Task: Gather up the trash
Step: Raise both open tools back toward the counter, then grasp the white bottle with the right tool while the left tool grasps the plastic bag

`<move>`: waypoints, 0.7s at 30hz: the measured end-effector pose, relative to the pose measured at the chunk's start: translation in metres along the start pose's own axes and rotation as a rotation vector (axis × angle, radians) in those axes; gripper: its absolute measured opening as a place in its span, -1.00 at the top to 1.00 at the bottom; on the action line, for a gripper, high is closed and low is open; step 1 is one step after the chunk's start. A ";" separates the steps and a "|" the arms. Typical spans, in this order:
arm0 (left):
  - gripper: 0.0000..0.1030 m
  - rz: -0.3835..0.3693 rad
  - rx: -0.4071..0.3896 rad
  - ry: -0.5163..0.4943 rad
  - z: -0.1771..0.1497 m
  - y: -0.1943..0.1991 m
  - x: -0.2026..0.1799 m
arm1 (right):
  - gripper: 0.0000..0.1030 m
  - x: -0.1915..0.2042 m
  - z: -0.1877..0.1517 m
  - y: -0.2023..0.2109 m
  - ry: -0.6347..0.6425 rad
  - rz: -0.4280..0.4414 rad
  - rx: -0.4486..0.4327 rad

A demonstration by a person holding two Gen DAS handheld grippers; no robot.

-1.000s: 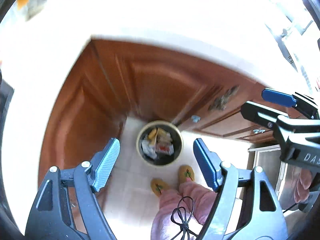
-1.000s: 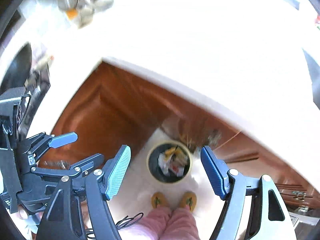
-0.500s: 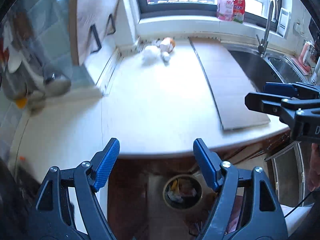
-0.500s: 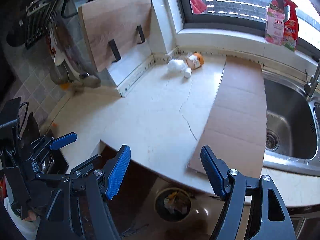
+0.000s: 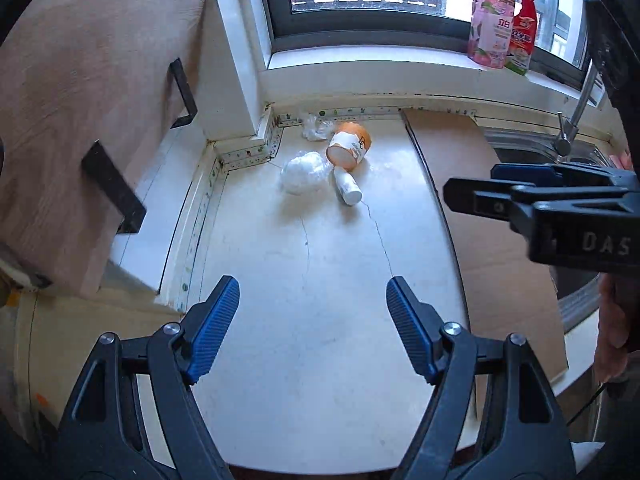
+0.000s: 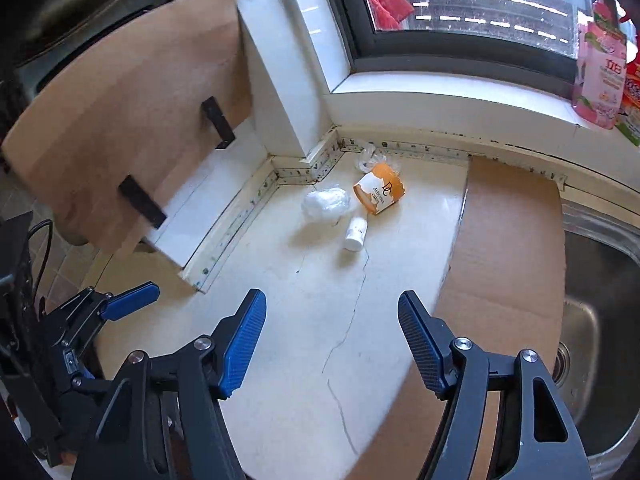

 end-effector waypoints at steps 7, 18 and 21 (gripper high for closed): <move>-0.43 -0.018 0.059 0.057 0.038 -0.090 0.002 | -0.06 -0.057 0.043 -0.121 -0.046 0.008 0.129; -0.43 0.006 0.104 0.122 0.059 -0.140 0.021 | 0.43 -0.082 0.042 -0.224 0.035 -0.023 0.254; -0.43 -0.001 0.107 0.143 0.065 -0.149 0.018 | 0.50 -0.091 0.038 -0.222 0.037 -0.028 0.259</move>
Point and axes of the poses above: each gripper's, at about its wrist camera, not at the fingertips, and y roughly against the way its jaws point, x to its left, z to its top, the point moved 8 cm from there along -y, roughly the way its jaws point, and after that the axes turned 7 degrees about z, right-handed, at the moved point
